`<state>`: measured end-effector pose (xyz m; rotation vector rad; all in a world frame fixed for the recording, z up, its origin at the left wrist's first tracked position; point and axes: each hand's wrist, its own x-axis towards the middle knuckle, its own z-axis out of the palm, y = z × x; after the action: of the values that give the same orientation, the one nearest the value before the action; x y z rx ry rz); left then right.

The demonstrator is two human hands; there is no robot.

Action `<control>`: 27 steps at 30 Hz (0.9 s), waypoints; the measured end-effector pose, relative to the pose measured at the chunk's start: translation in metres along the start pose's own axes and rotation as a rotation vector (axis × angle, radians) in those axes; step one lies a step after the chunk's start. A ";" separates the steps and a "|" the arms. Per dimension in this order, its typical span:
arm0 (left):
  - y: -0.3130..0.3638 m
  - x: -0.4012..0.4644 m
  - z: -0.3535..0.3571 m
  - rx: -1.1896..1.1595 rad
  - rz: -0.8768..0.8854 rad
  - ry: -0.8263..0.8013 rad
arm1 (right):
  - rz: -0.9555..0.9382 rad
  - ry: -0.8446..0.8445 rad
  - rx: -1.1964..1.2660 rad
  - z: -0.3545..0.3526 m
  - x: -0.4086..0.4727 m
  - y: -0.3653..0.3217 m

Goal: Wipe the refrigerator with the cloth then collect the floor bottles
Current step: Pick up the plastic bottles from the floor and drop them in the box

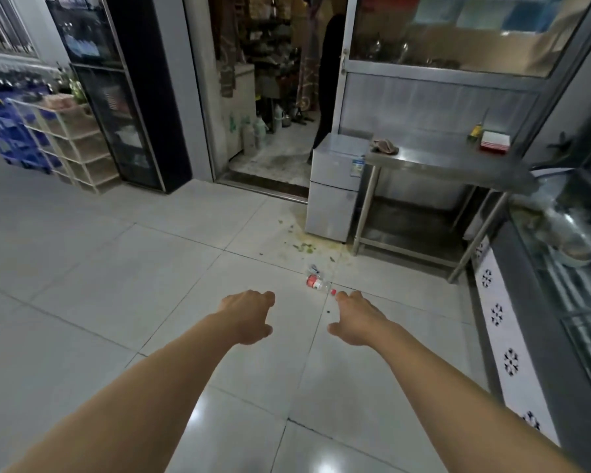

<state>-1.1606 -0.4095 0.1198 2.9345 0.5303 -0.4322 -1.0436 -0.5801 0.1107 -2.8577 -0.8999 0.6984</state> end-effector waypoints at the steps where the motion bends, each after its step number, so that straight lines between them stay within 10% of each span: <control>1: -0.007 0.018 -0.005 0.000 -0.002 -0.006 | 0.000 0.002 0.000 -0.006 0.018 -0.002; 27: -0.142 0.523 -0.102 0.191 0.359 -0.179 | 0.362 -0.053 0.229 -0.104 0.462 -0.013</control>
<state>-0.7159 -0.0905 0.0492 3.0328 -0.0655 -0.7207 -0.6690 -0.3043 0.0200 -2.8260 -0.2790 0.8490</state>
